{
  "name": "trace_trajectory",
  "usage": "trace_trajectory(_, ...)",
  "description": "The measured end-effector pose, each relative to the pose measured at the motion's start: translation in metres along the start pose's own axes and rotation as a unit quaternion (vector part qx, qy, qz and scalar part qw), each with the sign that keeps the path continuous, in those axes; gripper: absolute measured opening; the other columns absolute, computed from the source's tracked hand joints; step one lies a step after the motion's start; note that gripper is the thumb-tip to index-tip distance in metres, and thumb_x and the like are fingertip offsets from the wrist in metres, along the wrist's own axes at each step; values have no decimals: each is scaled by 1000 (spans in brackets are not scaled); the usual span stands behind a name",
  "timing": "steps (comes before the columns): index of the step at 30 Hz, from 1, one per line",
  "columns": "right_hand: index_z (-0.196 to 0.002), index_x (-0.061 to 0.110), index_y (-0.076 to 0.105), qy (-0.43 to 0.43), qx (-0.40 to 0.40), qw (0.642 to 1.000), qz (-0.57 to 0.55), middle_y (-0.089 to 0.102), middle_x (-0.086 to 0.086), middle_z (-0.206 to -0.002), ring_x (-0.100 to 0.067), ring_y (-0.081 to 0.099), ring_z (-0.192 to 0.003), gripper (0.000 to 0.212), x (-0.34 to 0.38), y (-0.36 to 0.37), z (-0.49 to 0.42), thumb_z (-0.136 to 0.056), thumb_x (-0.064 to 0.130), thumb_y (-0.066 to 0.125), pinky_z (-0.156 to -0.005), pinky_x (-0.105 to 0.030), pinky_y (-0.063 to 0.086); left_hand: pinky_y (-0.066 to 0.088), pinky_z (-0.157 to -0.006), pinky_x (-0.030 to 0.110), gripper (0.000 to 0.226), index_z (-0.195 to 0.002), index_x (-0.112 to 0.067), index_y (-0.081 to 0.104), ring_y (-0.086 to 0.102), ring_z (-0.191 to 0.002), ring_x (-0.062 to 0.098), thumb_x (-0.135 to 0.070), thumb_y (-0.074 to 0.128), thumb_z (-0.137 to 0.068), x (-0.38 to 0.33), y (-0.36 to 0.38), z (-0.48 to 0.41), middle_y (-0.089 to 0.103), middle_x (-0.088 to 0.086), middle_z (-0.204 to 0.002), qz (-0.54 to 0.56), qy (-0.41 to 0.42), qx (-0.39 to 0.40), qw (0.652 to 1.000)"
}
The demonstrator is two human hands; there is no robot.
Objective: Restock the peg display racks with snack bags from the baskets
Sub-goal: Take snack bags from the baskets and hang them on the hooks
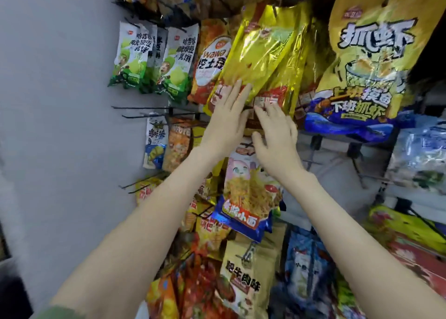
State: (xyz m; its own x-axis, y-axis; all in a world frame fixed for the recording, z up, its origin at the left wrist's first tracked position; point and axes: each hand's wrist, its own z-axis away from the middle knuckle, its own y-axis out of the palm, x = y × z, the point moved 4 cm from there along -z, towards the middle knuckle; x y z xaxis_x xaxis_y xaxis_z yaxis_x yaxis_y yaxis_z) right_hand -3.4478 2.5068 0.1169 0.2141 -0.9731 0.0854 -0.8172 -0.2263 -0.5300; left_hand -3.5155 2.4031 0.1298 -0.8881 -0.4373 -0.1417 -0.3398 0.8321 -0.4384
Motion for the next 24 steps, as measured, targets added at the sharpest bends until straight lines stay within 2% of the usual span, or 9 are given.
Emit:
trace_trajectory(2,-141,12,43,11,-68,998,11,36,-9,-151,-23,25,-142,53,9,2,0,-88,14,47,-112,-37,13,14,-119,45,48,-148,-8,31,15,-146,30,-13,36,-100,2,-6,5,20,15,-157,21,19,-35,999)
trace_trajectory(5,-137,10,48,30,-124,992,11,43,-8,-146,-22,32,-137,51,31,17,12,-86,11,47,-108,-33,17,23,-117,49,50,-145,-5,38,23,-144,29,-3,42,-95,11,-15,22,29,17,-154,43,42,-55,997)
trace_trajectory(8,-131,2,51,54,-126,990,-45,50,-14,-138,-21,36,-128,46,55,48,46,-86,7,46,-108,-32,22,21,-118,44,52,-144,-4,39,24,-144,29,-1,45,-93,19,-20,65,31,17,-153,69,39,-23,997)
trace_trajectory(10,-128,-2,52,73,-100,989,-77,54,-18,-131,-23,39,-123,44,69,76,83,-86,8,43,-106,-33,27,22,-119,39,50,-143,-3,40,27,-143,29,-4,44,-93,32,-23,113,33,17,-152,87,20,5,996)
trace_trajectory(13,-131,2,50,122,11,985,-118,54,-13,-130,-23,42,-123,42,86,125,161,-90,9,45,-107,-28,27,27,-116,34,46,-139,0,46,35,-138,27,-7,43,-93,60,-21,216,40,17,-147,108,-59,53,991)
trace_trajectory(16,-131,2,50,183,145,960,-155,56,-14,-127,-25,46,-120,41,99,181,269,-90,10,47,-104,-32,32,26,-112,25,44,-131,2,52,42,-129,26,-12,41,-90,88,-6,351,51,20,-137,97,-170,117,974)
trace_trajectory(19,-125,-3,54,236,264,919,-172,60,-20,-118,-27,50,-111,40,109,233,409,-89,14,47,-97,-33,34,28,-107,25,44,-124,2,55,48,-121,28,-13,40,-85,94,15,510,57,21,-128,76,-287,227,928)
trace_trajectory(22,-122,-4,57,291,384,862,-156,62,-22,-116,-37,58,-109,40,110,274,569,-86,14,51,-98,-42,42,35,-96,28,44,-118,-5,54,59,-104,31,-15,39,-78,78,39,671,64,21,-114,61,-350,322,878)
trace_trajectory(24,-119,-6,58,294,432,839,-151,63,-28,-112,-39,57,-107,43,111,299,670,-89,22,45,-105,-30,33,44,-84,30,40,-113,-13,50,66,-88,31,-18,39,-75,68,63,780,67,17,-100,60,-381,382,840)
